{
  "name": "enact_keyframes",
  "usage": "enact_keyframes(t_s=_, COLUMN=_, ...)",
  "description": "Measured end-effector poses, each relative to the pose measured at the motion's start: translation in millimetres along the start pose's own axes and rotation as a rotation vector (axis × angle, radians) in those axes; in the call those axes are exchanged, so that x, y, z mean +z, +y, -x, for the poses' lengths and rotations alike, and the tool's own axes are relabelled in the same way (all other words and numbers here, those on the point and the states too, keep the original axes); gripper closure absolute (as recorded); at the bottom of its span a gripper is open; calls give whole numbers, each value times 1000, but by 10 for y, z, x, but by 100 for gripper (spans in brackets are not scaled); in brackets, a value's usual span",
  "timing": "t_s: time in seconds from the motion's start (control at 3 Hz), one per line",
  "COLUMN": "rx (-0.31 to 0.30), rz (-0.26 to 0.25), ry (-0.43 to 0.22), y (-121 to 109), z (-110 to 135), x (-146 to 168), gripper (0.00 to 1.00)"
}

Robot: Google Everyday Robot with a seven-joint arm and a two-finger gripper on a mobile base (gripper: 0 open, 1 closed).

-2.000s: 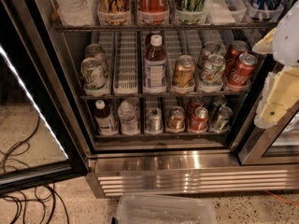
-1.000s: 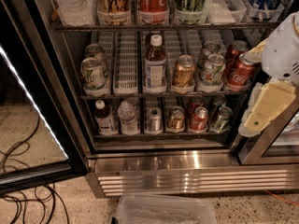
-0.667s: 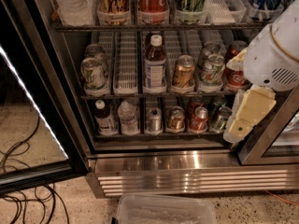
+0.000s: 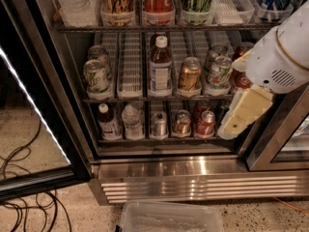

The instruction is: Pick blue plastic bottle from middle shelf of fridge

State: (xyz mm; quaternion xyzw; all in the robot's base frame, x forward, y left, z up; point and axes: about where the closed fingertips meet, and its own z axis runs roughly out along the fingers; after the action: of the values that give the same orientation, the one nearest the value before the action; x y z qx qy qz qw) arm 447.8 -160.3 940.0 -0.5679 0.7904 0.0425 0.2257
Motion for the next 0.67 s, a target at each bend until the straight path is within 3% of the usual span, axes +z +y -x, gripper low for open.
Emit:
enact_keyframes(t_s=0.33, rx=194, rz=-36, ry=-119, y=-67, z=43, x=250, gripper=0)
enact_keyframes(t_s=0.67, rx=380, rz=-82, ry=-189, y=-83, z=18, x=527, gripper=0)
